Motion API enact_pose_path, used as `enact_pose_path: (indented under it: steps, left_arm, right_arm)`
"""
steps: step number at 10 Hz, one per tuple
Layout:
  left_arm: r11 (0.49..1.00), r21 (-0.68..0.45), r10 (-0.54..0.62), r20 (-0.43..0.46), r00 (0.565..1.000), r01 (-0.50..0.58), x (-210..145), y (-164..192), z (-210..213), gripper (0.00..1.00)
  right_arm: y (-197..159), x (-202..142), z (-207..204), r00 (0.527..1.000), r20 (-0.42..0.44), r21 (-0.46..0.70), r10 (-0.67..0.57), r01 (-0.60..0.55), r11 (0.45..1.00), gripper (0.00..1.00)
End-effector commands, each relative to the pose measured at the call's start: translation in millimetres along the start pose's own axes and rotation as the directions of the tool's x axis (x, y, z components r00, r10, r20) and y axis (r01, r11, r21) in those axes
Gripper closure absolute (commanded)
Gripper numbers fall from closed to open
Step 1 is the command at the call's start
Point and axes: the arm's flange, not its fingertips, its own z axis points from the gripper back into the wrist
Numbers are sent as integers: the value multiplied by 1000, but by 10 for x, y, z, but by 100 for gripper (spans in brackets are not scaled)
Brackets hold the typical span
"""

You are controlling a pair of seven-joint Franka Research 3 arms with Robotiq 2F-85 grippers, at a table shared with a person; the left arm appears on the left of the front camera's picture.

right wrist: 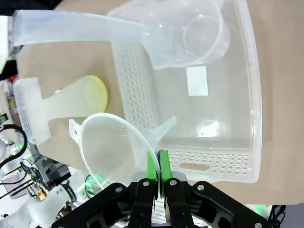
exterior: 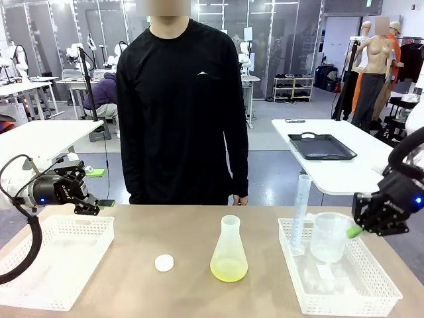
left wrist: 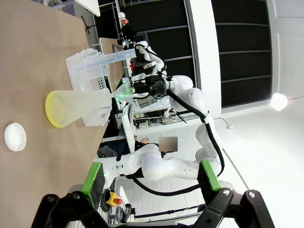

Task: Prepare the solutions needed for the experiment.
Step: Once the solution is in the Big flask , pick up the Plastic Funnel and place it back into the right Organizing basket.

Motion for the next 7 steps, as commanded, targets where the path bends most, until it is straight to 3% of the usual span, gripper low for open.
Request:
enact_pose_path:
  steps: [1, 3, 4, 5, 6, 7]
  left_arm:
    - [1000, -12, -4, -5, 1000, 4, -14, -18, -5, 0]
    - [1000, -12, -4, -5, 1000, 4, -14, -18, -5, 0]
    - [1000, -12, -4, -5, 1000, 4, -14, -18, -5, 0]
    - [1000, -12, -4, -5, 1000, 4, -14, -18, -5, 0]
    - [1000, -12, -4, -5, 1000, 4, -14, -18, -5, 0]
    - [1000, -12, -4, -5, 1000, 4, -14, -18, -5, 0]
  right_arm:
    - [4, 96, -136, 1000, -26, -53, -13, 12, 999, 100]
    - [34, 167, -260, 998, -49, -142, -41, 33, 989, 100]
    - [70, 209, -291, 998, -49, -159, -48, 40, 987, 94]
    - [88, 232, -312, 996, -66, -179, -54, 41, 983, 77]
    - [121, 256, -325, 997, -58, -176, -50, 40, 984, 75]
    - [151, 259, -331, 997, -62, -178, -45, 33, 984, 58]
